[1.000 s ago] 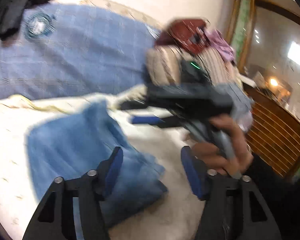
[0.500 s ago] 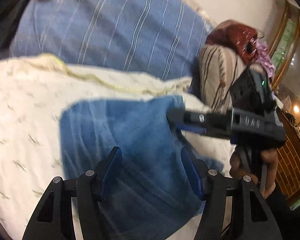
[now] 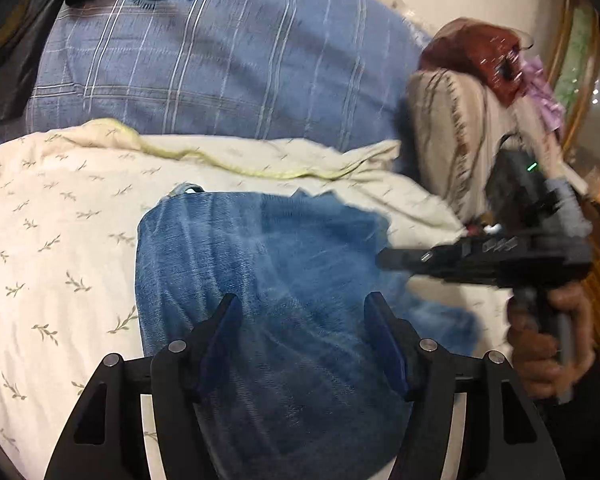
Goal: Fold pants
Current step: 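Lower the folded jeans onto the sheet and open both tools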
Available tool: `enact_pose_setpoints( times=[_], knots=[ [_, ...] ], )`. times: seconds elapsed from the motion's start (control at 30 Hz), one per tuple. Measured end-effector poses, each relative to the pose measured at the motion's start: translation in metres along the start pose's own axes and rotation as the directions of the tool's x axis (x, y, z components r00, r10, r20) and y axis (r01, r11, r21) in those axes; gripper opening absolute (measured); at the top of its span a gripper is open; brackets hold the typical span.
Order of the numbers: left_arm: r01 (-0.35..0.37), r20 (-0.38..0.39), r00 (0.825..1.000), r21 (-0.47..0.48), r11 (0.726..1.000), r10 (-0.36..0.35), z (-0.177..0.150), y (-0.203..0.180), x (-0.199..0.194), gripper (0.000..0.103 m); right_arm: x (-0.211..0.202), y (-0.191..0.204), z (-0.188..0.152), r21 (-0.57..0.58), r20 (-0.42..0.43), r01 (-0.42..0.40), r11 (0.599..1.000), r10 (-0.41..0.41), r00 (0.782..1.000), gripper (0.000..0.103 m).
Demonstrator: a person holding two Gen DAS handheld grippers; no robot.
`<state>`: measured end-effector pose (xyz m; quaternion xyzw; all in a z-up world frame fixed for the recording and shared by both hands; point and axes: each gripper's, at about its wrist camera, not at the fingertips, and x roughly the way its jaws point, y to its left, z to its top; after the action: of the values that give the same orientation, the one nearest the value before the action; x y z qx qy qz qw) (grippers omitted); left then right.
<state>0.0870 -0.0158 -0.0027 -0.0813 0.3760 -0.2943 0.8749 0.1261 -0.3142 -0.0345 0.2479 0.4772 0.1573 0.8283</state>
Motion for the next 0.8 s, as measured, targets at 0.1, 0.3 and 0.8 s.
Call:
enact_pose_setpoints(
  times=[0.1,0.3,0.8],
  knots=[
    [0.009,0.006,1.000,-0.020,1.000,-0.009,0.009,0.001,0.002,0.063,-0.014,0.011,0.000,-0.050,0.033,-0.001,0.999,0.003,0.999,0.029],
    [0.000,0.015,1.000,-0.027,1.000,0.000,0.009,-0.006,0.001,0.063,-0.048,0.016,-0.030,-0.059,0.104,-0.133,0.989,0.138,0.985,0.052],
    [-0.074,-0.003,0.997,-0.088,0.993,0.074,-0.038,-0.010,-0.048,0.064,-0.060,0.031,-0.105,-0.056,0.164,0.175,0.983,-0.164,0.973,0.009]
  ],
)
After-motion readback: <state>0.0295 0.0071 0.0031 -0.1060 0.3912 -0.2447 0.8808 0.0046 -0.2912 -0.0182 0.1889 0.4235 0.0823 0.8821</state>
